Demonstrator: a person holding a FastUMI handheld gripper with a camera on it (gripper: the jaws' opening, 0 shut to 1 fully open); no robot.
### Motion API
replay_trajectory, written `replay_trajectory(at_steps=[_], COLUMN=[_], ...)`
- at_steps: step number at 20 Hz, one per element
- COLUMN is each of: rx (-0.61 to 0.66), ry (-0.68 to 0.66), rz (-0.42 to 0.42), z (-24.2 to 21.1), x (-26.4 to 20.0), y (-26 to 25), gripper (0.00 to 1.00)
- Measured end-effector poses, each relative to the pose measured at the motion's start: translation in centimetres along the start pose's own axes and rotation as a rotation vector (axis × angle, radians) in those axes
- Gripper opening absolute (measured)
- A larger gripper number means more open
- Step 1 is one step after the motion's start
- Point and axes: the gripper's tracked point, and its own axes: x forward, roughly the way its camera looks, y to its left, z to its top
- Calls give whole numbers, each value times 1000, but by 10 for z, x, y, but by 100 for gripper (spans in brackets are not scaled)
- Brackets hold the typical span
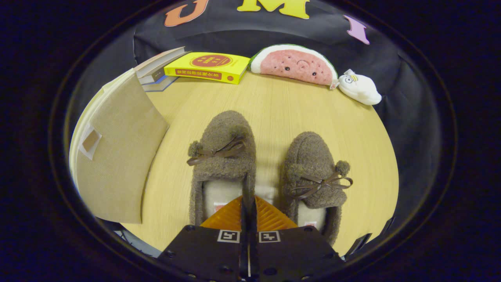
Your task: Open the storage box then place both shoes into the box .Put the left shoe in first, then the right shoe, with the right side of both shoes facing outward in a uniform manner.
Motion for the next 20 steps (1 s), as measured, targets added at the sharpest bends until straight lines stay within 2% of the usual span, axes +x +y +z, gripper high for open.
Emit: replay_trajectory(at_steps=[5, 9, 12, 16, 20], rx=[66, 114, 132, 129, 135], ry=[-59, -143, -259, -363, -410], rz=[31, 67, 66, 66, 87], z=[11, 27, 52, 73, 82], x=[-30, -87, -146, -205, -229], y=[5, 15, 25, 54, 96], gripper=[0, 0, 0, 0, 0])
